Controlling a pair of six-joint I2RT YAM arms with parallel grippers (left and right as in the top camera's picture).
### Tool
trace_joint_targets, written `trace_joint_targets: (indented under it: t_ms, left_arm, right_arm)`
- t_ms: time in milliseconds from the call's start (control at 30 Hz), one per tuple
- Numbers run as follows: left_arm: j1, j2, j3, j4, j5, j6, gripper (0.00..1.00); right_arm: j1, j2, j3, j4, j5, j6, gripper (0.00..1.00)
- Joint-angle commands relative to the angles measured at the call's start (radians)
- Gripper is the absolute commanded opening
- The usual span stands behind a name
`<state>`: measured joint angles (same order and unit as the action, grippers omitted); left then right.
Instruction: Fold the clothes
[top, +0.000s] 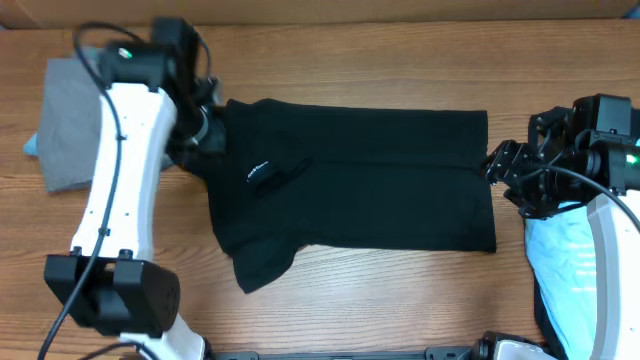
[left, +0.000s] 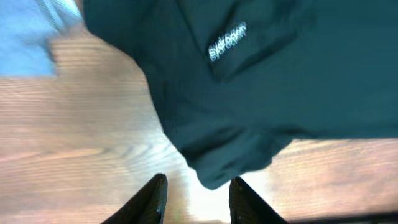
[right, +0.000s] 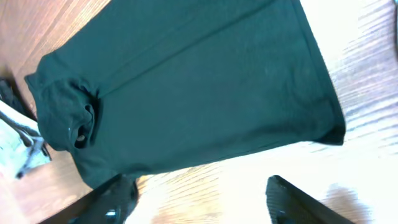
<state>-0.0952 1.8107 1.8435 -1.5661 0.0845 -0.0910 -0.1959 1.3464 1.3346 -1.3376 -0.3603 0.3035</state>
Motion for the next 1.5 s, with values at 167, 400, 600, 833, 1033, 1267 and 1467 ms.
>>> trace_joint_targets:
  t_ms: [167, 400, 600, 833, 1033, 1267, 1467]
  left_arm:
    - [-0.078, -0.245, -0.598, 0.178, 0.049, -0.213, 0.44]
    - [-0.085, -0.288, -0.966, 0.387, 0.257, -0.247, 0.37]
    - [-0.09, -0.288, -1.143, 0.529, 0.247, -0.289, 0.37]
    - [-0.089, -0.289, -1.187, 0.619, 0.16, -0.371, 0.4]
    - [-0.088, -0.289, -1.172, 0.637, 0.159, -0.408, 0.4]
    - [-0.088, -0.289, -1.134, 0.641, 0.161, -0.414, 0.38]
    - [-0.088, -0.288, -1.114, 0.64, 0.066, -0.42, 0.42]
  right_arm:
    - [-0.012, -0.009, -0.168, 0.05, 0.008, 0.026, 0.85]
    - [-0.136, -0.009, -0.395, 0.192, -0.004, 0.095, 0.86]
    - [-0.223, -0.009, -0.468, 0.235, -0.015, 0.09, 0.81]
    - [-0.224, -0.009, -0.472, 0.256, -0.014, 0.09, 0.82]
    - [-0.224, -0.009, -0.472, 0.272, -0.015, 0.09, 0.82]
    - [-0.224, -0.009, -0.472, 0.275, -0.015, 0.09, 0.82]
    - [-0.224, -0.009, -0.472, 0.275, -0.015, 0.09, 0.82]
